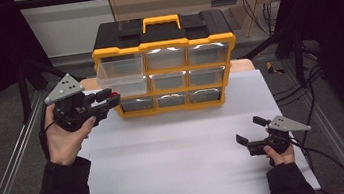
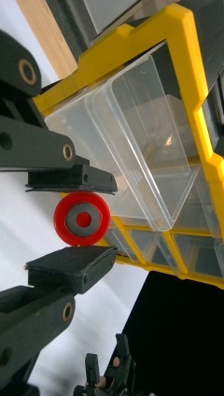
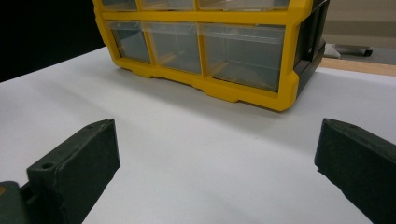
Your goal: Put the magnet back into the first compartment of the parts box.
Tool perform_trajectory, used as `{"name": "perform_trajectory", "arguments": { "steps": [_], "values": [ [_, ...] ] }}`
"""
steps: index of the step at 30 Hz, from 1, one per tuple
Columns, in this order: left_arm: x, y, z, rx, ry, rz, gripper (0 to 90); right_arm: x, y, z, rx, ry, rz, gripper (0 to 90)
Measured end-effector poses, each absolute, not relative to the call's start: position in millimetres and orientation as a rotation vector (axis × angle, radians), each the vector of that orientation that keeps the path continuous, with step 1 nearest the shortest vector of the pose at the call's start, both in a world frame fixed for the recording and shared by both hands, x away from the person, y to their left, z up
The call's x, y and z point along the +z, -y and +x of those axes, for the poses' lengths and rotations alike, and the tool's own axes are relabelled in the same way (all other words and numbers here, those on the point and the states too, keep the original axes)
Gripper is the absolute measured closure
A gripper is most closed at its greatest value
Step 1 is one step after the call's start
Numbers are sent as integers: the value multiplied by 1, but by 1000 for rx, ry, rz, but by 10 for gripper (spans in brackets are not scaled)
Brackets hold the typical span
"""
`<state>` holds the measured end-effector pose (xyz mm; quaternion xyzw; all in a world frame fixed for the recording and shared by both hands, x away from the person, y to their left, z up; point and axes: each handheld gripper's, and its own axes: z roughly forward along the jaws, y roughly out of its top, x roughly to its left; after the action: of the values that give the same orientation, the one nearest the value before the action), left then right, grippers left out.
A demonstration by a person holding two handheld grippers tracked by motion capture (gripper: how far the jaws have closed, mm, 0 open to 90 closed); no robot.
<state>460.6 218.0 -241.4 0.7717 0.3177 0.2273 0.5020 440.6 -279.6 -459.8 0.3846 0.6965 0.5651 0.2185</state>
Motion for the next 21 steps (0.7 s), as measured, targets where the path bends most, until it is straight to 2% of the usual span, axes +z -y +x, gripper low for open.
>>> {"name": "perform_trajectory", "arguments": {
  "steps": [21],
  "values": [
    [-218,-216,474,564,-788,1833,625,-460,280,441,1563,-1929,1066,4]
  ]
}}
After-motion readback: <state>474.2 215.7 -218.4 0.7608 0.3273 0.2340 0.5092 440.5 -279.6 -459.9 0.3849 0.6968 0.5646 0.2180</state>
